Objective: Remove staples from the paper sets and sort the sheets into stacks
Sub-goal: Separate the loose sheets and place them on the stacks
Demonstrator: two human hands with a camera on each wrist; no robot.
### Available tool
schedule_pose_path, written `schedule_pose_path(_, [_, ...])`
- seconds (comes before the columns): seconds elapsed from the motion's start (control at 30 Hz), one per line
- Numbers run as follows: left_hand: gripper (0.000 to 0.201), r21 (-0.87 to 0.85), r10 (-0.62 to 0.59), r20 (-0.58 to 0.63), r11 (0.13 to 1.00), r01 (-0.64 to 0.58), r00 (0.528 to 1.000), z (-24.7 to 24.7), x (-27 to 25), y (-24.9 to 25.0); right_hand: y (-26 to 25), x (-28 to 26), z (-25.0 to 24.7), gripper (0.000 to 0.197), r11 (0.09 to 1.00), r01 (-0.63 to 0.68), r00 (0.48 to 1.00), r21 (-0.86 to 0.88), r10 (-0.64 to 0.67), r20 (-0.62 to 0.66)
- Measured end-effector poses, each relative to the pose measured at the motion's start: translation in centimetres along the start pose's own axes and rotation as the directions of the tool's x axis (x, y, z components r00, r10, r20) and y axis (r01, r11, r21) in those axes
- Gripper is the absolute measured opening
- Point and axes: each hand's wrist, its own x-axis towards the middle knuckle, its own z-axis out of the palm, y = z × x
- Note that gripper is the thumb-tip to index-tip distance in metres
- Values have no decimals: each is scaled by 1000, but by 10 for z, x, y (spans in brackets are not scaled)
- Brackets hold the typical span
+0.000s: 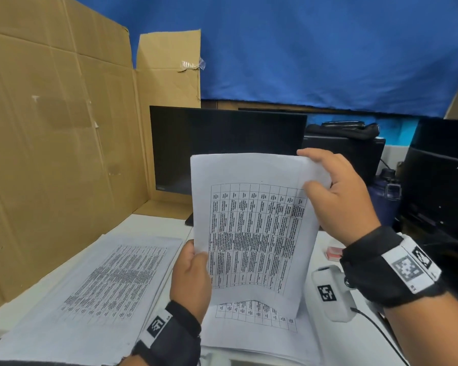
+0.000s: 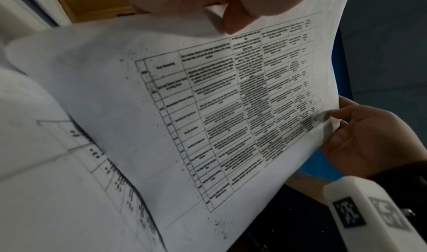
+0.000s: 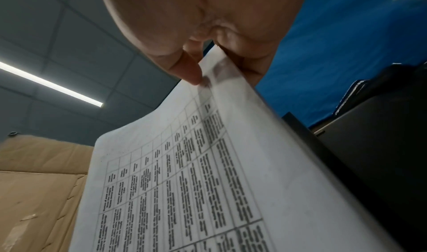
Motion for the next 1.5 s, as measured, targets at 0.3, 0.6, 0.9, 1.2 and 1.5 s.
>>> schedule_pose_path(0.3, [42, 19, -173, 109, 985, 172, 979, -5, 3, -11, 21, -21, 31, 52, 867, -296, 938, 401, 343, -50])
schedule_pose_path(0.6, [31, 27, -195, 102, 981, 194, 975, -5, 5, -16, 51, -72, 65, 24, 720, -541, 828, 435, 546, 127])
schedule_pose_path(0.9, [32, 24, -85, 124, 996, 82, 989, -8, 8, -4, 37, -65, 53, 12, 799, -405, 883, 444, 469, -38])
schedule_pose_path(1.2, [22, 44, -151, 116, 988, 147, 982, -19, 15, 6, 29, -73, 47, 11, 846, -406, 892, 346, 449, -51])
schedule_pose_path(1.5, [25, -88, -127, 103, 987, 137, 986, -26, 36, 67, 25, -98, 49, 12, 843, -450, 890, 296, 452, 66])
